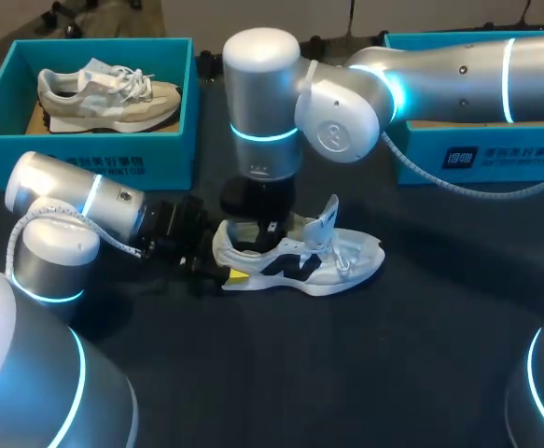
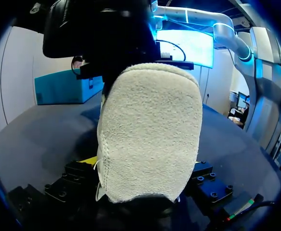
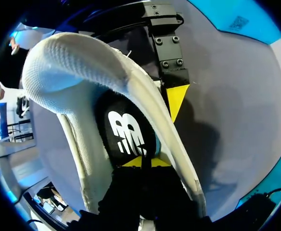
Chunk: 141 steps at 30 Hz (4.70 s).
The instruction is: Take the shoe out of the shoebox, open the shoe tongue, remove and reinsert the insole, then place the shoe into the shoebox
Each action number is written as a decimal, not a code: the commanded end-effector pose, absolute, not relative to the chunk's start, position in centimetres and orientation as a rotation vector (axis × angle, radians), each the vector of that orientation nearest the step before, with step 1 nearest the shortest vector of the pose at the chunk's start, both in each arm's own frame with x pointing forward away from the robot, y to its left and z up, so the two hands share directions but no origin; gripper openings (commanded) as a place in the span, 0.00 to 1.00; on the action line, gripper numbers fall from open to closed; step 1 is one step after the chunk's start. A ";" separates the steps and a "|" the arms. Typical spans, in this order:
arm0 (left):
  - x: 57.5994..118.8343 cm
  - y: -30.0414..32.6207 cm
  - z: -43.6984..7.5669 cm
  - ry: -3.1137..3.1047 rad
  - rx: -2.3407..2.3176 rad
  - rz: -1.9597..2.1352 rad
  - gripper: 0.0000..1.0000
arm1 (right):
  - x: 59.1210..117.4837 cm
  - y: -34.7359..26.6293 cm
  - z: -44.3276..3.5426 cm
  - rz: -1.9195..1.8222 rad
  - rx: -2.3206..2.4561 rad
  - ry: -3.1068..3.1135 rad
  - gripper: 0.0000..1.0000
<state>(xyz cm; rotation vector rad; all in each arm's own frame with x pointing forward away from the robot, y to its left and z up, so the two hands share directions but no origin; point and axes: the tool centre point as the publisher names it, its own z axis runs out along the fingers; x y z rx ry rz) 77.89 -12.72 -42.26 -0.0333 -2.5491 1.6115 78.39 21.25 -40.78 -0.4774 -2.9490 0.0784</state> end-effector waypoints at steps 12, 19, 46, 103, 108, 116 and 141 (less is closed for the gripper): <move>77.9 -12.8 -42.6 -2.552 -0.030 1.610 0.00 | 77.4 19.6 -40.5 0.089 -0.415 -2.919 0.00; 77.9 -12.8 -42.6 -2.552 -0.030 1.610 0.00 | 77.6 19.3 -38.5 0.056 -0.345 -2.918 0.00; 77.9 -12.8 -42.6 -2.552 -0.030 1.610 0.00 | 79.2 18.7 -33.3 -0.061 -0.288 -2.974 0.00; 77.9 -12.8 -42.6 -2.552 -0.030 1.610 0.00 | 81.1 24.5 -31.9 -0.572 -0.207 -2.581 0.48; 77.9 -12.8 -42.6 -2.552 -0.030 1.610 0.00 | 80.3 24.3 -31.8 -0.632 -0.247 -2.578 0.46; 77.9 -12.8 -42.6 -2.552 -0.030 1.610 0.00 | 79.6 24.2 -31.7 -0.652 -0.259 -2.579 0.47; 77.9 -12.8 -42.6 -2.552 -0.030 1.610 0.00 | 78.5 25.5 -33.0 -0.706 -0.261 -2.558 0.05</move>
